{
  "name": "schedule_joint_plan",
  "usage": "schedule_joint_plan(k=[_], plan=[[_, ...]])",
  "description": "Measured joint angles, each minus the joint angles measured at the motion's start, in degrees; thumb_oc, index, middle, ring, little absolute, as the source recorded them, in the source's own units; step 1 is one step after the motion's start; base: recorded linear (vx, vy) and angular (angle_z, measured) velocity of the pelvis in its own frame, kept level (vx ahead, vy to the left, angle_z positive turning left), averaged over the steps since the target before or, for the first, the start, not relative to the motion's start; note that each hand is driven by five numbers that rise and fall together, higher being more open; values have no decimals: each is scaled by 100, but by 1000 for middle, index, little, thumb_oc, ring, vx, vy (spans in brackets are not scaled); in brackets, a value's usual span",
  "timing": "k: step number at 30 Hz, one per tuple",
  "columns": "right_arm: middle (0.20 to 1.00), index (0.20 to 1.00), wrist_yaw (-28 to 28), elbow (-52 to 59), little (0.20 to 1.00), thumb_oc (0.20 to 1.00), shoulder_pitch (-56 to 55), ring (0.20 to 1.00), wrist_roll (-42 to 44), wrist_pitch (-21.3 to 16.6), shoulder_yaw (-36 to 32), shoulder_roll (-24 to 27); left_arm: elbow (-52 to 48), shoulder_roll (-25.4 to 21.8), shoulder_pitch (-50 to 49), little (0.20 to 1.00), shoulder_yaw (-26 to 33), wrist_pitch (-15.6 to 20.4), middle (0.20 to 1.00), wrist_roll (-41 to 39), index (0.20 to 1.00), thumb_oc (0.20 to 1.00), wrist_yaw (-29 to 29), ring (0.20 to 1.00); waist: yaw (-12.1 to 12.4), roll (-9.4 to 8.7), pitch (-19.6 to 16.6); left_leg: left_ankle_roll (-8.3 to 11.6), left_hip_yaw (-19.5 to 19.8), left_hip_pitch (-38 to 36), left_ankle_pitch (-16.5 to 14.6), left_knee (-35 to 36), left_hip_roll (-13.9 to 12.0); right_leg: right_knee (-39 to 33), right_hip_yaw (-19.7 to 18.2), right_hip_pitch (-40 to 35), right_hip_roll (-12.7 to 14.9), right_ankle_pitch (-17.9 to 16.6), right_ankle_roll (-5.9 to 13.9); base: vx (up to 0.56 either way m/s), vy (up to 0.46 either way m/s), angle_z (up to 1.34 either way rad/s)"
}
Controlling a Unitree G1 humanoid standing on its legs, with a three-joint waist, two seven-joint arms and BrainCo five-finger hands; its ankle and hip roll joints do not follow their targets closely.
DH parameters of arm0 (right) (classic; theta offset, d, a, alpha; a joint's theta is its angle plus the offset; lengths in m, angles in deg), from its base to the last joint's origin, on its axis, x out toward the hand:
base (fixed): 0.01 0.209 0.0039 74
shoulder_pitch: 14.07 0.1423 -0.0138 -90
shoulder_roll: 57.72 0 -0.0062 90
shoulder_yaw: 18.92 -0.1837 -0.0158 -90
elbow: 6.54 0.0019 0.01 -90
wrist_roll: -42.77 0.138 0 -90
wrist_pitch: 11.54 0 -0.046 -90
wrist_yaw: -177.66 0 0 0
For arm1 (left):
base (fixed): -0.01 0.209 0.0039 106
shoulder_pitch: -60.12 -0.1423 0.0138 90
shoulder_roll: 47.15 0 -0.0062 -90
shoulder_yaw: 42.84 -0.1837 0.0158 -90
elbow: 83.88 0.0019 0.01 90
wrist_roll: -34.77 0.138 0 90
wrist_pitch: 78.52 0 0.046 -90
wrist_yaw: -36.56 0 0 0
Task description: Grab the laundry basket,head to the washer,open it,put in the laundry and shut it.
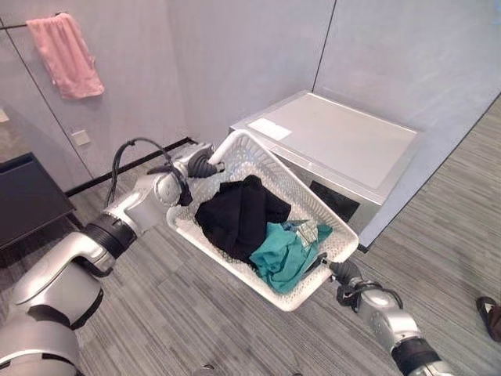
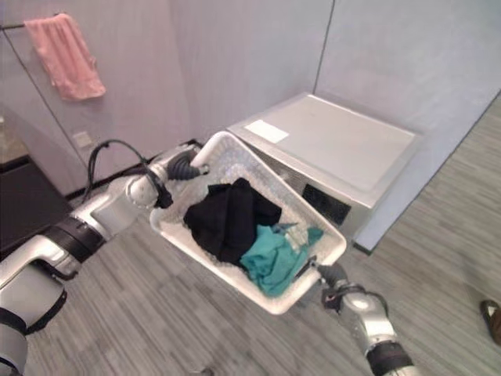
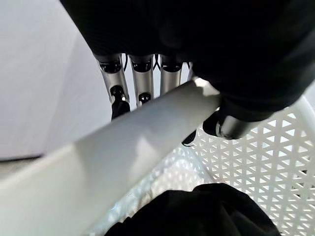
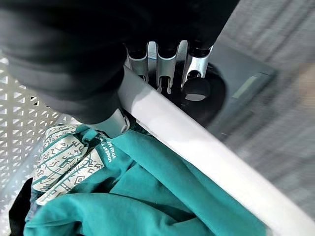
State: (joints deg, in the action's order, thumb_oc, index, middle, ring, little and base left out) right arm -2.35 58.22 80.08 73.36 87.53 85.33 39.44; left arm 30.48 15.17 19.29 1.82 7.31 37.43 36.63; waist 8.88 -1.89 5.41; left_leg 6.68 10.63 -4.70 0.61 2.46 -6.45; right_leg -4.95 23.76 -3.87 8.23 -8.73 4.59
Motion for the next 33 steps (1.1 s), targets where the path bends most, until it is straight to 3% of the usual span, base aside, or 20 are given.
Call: schedule_joint_plan(k=[8, 23, 24, 26, 29, 33], plan=[[200, 200, 117, -4, 200, 200, -574, 200, -134, -147, -186, -27, -810, 101, -1754, 200, 1030, 62, 200, -244, 200, 200, -233, 200, -9, -14, 531, 10, 20, 220, 35, -45, 3, 1, 12, 194, -4, -27, -17, -67, -1, 1], [200, 200, 157, 4, 200, 200, -501, 200, -440, -426, -661, -230, -1207, 230, -3667, 200, 2218, 267, 200, -509, 200, 200, -409, 200, -24, 123, 1087, 9, 130, 492, 42, -103, 10, 1, 73, 385, -7, 0, 11, -26, 1, 2], [200, 200, 172, -89, 200, 200, -481, 200, -675, -435, -625, -346, -1293, 379, -3886, 200, 2493, 220, 200, -166, 200, 200, -286, 200, -150, 98, 1064, -11, -156, 512, 54, -12, -49, -1, -53, 408, 27, 17, 24, 3, -25, -10], [200, 200, 151, -258, 200, 200, -374, 200, -1019, -435, -609, -622, -1325, 1182, -4433, 200, 3306, 58, 200, 288, 200, 200, 99, 200, -412, 167, 957, -146, -926, 461, 82, 197, -196, 2, -216, 505, 75, 34, 29, 7, -35, -18], [200, 200, 151, -369, 200, 200, -554, 200, -1123, -388, -497, -636, -1325, 1453, -4612, 200, 3396, -3, 200, 388, 200, 200, 188, 200, -659, 261, 872, -255, -1119, 459, 202, 305, -144, 2, -323, 567, 112, -26, 90, 3, -7, -2], [200, 200, 130, -441, 200, 200, -627, 200, -1138, -382, -449, -614, -1325, 1601, -4709, 200, 3397, -20, 200, 468, 200, 200, 191, 200, -788, 373, 729, -156, -1131, 350, 275, 274, -82, 1, -357, 454, 174, -42, 102, 16, 0, 9]])
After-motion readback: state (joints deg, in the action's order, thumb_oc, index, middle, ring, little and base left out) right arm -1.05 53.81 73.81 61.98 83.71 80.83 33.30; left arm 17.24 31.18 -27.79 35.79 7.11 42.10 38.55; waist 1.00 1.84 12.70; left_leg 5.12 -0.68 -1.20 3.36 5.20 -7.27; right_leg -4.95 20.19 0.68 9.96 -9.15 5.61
